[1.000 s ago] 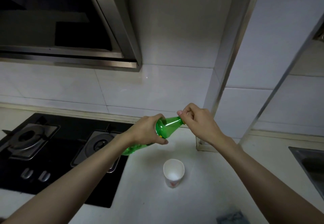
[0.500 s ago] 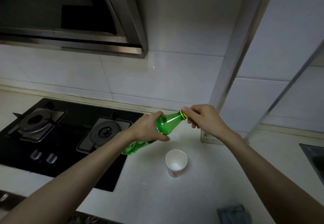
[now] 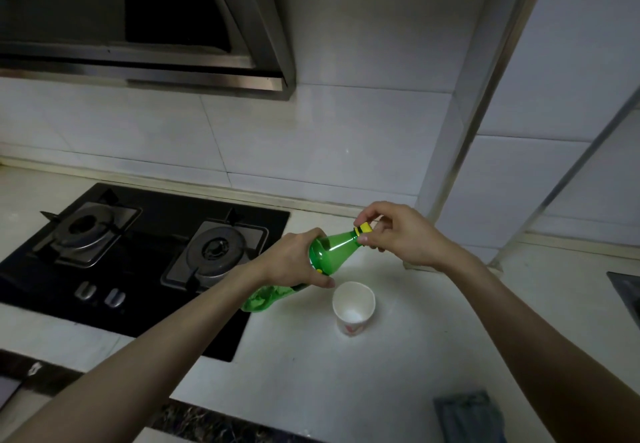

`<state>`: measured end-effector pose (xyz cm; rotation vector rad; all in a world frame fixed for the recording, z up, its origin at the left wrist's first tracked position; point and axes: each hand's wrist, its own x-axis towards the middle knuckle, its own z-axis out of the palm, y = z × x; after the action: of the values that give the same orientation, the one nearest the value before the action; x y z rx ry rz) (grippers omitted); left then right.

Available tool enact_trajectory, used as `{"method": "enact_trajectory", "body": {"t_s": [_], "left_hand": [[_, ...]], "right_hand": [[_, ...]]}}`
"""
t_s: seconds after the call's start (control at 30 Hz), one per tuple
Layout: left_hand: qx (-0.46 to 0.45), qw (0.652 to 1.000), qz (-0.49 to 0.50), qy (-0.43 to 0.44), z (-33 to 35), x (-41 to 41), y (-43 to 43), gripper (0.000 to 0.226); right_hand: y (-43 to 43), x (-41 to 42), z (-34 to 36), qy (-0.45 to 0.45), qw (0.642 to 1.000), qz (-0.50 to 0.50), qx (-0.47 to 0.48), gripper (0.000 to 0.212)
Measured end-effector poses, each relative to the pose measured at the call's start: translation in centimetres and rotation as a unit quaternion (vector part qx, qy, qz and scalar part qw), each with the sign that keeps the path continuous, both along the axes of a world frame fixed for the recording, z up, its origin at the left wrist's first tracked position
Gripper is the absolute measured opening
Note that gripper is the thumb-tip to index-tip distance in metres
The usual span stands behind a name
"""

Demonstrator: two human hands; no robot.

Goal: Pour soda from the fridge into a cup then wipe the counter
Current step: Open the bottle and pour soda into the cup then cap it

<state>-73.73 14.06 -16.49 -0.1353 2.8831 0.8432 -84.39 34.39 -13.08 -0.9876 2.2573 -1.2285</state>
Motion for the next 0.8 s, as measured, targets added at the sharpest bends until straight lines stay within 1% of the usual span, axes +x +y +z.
{"method": "enact_trajectory", "body": {"t_s": [0.07,0.13,0.23,0.3,0.47,0.8], "left_hand": [[0.013,1.0,0.001,-0.015,-0.1,0.3,-0.2,0.063],[0.018,0.999,0.005,-0.028,-0.4,0.6,-0.6,0.061],[0.004,0.999,0.016,-0.035,-1.3,1.2,-1.0,0.063],[-0.031,0.998,0.013,-0.045,-1.7,1.4,-1.1,0.068],[-0.126,0.99,-0.016,-0.065,-2.6,1.7,-1.0,0.073],[-0.216,0.969,-0.069,-0.099,-3.8,0.8,-1.2,0.067]], "right_hand": [[0.3,-0.1,-0.3,0.019,1.0,0.019,-0.016,0.022],[0.6,-0.2,-0.5,0.016,0.999,0.019,-0.043,0.021],[1.1,-0.3,-1.1,-0.013,0.998,-0.03,-0.058,0.016],[1.2,-0.3,-1.6,-0.031,0.996,-0.053,-0.057,0.019],[1.7,-0.2,-3.0,-0.034,0.997,-0.067,-0.016,0.02],[2.5,-0.4,-5.0,-0.02,0.997,-0.066,0.037,0.017]]}}
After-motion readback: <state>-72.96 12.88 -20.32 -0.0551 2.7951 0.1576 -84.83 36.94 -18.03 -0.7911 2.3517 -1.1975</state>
